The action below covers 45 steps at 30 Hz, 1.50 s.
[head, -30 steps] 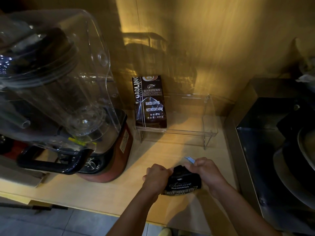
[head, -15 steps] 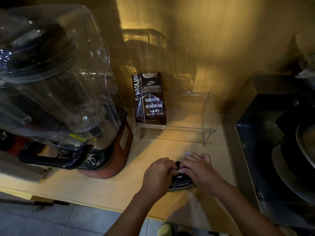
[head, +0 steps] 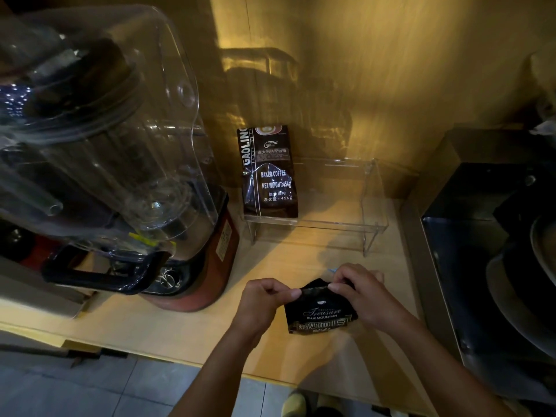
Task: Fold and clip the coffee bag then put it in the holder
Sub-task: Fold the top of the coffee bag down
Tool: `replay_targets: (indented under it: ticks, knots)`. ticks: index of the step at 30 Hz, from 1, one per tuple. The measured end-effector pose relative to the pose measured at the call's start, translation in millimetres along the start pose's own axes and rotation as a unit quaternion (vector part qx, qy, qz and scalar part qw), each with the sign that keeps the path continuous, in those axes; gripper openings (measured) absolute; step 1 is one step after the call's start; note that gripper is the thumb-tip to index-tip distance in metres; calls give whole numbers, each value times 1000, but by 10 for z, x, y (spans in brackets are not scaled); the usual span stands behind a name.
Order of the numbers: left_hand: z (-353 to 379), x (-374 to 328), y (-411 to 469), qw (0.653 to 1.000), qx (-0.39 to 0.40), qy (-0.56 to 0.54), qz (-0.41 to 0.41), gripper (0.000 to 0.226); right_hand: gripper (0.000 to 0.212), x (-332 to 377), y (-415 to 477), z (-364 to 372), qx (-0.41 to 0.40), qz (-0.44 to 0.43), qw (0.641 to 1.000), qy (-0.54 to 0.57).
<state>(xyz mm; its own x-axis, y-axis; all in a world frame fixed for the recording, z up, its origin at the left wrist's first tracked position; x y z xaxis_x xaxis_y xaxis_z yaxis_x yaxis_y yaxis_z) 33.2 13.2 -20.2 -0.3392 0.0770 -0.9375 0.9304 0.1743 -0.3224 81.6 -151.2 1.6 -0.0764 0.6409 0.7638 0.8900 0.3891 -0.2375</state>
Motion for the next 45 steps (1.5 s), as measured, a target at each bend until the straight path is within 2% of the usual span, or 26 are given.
replay_targets:
  ticks: [2, 4, 8, 11, 17, 21, 24, 28, 31, 34, 36, 38, 40, 42, 44, 45]
  knots:
    - [-22, 62, -21, 1000, -24, -9, -7, 23, 30, 210, 9, -12, -8, -65, 992, -109]
    - [-16, 58, -31, 1000, -28, 5, 7, 24, 23, 390, 8, 54, -6, -118, 978, -173]
    - [-11, -3, -60, 998, -39, 17, 40, 19, 14, 579, -15, 343, -2, -169, 963, -211]
    - [-55, -60, -78, 996, -60, 24, 66, 19, 13, 631, -34, 325, -42, -176, 965, -192]
    - [-72, -84, -85, 994, -74, 24, 71, 23, 17, 313, -76, -90, -106, -97, 987, -68]
    - [-87, -98, -72, 993, -82, 36, 81, 21, 35, 12, -70, -182, -133, -6, 987, 91]
    - [-98, -67, -63, 993, -94, 24, 67, 17, 28, -216, -64, -173, -157, 69, 958, 231]
    - [-92, -21, -88, 994, -104, 13, 39, 18, 14, -407, -126, -112, -202, 141, 903, 353]
    - [-56, 112, -113, 991, -115, -65, -30, 23, 16, -454, -166, 4, -194, 171, 861, 437]
    - [-24, 198, -114, 984, -109, -109, -89, 24, 12, -428, -182, 38, -183, 185, 839, 477]
    - [-40, 88, -55, 994, -81, -54, -58, 29, 18, -432, -175, -30, -197, 177, 845, 465]
    - [-38, -124, 15, 997, -42, 64, 2, 28, 26, -436, -155, -91, -211, 164, 853, 447]
    - [38, -340, 77, 972, -16, 224, 69, 20, 29, -418, -129, -107, -221, 153, 861, 431]
    - [260, -537, 88, 930, 10, 342, 135, 9, 28, -371, -82, -76, -221, 140, 870, 418]
    - [499, -666, 63, 910, 22, 370, 187, 7, 26, -287, -39, -32, -208, 122, 878, 413]
    - [570, -703, 56, 913, 18, 354, 200, 7, 25, -253, -26, -23, -200, 113, 883, 408]
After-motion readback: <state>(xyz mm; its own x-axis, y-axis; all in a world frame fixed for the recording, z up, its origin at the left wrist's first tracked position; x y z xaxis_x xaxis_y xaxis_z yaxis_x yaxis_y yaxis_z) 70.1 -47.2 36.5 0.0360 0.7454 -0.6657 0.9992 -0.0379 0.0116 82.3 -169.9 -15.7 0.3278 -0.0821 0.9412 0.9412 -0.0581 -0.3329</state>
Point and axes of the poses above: each hand's wrist, its own y-axis towards the middle knuckle, its own z-axis out of the palm, x = y × z, the point moved 10 cm from there along y, towards the middle knuckle, and after that the axes turned 3 degrees about z, right-handed, at the moved point
